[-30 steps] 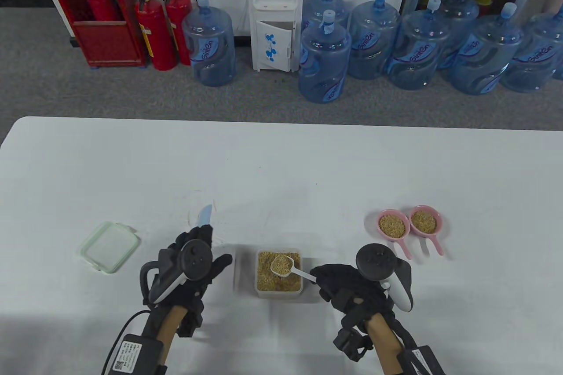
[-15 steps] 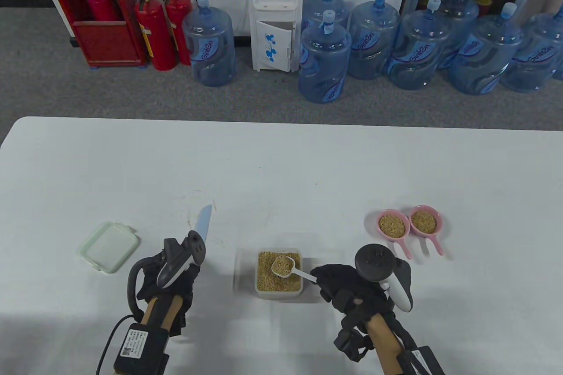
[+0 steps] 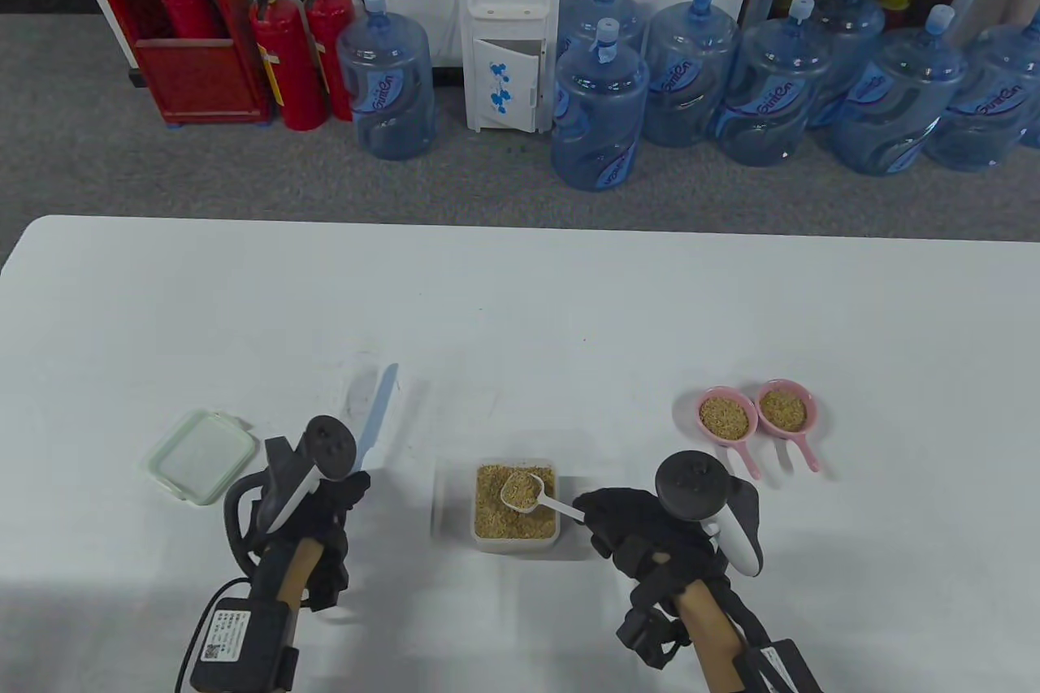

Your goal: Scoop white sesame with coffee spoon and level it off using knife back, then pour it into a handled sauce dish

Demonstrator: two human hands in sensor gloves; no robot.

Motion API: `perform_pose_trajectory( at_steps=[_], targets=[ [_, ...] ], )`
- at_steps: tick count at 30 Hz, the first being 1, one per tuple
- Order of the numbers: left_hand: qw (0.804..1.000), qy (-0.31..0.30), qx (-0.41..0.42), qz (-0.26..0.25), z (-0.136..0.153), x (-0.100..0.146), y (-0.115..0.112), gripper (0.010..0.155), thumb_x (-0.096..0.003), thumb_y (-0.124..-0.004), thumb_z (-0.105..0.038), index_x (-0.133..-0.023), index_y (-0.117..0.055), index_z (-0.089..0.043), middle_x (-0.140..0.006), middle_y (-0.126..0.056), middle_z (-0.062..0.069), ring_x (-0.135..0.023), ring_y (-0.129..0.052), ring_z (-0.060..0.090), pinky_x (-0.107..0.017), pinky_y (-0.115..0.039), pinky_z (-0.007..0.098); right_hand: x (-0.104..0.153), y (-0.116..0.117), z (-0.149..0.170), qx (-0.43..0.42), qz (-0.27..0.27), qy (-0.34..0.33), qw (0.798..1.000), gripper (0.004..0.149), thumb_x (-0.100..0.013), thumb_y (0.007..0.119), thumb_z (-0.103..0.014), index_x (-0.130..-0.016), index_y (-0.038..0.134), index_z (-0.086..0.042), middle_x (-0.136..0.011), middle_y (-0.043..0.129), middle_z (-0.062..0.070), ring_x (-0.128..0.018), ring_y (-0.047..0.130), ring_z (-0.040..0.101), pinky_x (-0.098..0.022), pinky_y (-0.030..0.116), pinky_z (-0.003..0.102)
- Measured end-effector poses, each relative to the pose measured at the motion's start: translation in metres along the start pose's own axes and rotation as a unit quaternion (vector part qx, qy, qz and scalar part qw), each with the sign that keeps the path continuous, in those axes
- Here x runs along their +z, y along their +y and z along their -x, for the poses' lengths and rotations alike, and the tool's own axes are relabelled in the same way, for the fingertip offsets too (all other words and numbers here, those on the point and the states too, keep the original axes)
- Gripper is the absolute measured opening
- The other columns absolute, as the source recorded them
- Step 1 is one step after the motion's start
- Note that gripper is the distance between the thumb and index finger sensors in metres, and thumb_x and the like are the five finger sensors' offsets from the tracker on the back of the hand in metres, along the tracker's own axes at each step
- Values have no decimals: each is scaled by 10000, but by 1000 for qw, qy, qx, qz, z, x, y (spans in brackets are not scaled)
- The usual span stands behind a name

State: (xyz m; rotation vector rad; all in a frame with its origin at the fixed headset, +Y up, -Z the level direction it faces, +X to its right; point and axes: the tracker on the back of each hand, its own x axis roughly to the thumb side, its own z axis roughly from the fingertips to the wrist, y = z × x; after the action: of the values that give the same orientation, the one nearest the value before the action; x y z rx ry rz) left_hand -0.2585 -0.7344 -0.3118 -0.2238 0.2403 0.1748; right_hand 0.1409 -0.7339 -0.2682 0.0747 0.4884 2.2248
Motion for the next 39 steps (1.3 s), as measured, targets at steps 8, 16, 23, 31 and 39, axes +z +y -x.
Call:
perform_pose_trajectory(
  at_steps=[8, 16, 23, 31, 39],
  targets=[
    [991, -99, 80, -30, -14, 27, 20, 474, -499, -822, -487, -870, -830, -193, -673, -936, 20, -524, -988, 182, -627, -778, 499, 0, 0, 0, -1, 1, -2, 1000, 434, -605, 704, -293, -976, 826, -103, -586, 976, 81, -273, 904, 72, -290, 849, 352],
    [964, -256, 61, 35, -81, 74, 6, 468, -509, -805, -493, -880, -807, -207, -681, -918, 10, -534, -974, 171, -638, -769, 494, 0, -1, 1, -2, 5, -1, 1000, 433, -604, 705, -293, -973, 829, -104, -586, 976, 80, -270, 905, 72, -289, 849, 351],
    [949, -303, 28, 84, -106, 94, -11, 469, -515, -797, -493, -885, -801, -206, -685, -914, 8, -538, -972, 169, -642, -766, 493, 1, -2, 1, -1, 6, -1, 1000, 434, -604, 704, -293, -975, 827, -103, -586, 975, 82, -271, 904, 72, -289, 849, 351],
    [950, -289, 12, 114, -107, 89, -19, 470, -517, -793, -494, -885, -802, -202, -681, -915, 10, -531, -971, 169, -640, -767, 493, 1, -2, 1, 4, 5, -4, 1000, 433, -605, 706, -292, -975, 828, -104, -586, 976, 82, -271, 904, 74, -290, 848, 352],
    [952, -277, 5, 133, -105, 85, -21, 467, -519, -793, -492, -884, -802, -200, -680, -915, 13, -529, -969, 171, -641, -765, 495, 1, 0, -1, 23, 4, -7, 1000, 432, -603, 709, -290, -974, 831, -104, -586, 975, 85, -272, 903, 76, -290, 847, 354]
  ],
)
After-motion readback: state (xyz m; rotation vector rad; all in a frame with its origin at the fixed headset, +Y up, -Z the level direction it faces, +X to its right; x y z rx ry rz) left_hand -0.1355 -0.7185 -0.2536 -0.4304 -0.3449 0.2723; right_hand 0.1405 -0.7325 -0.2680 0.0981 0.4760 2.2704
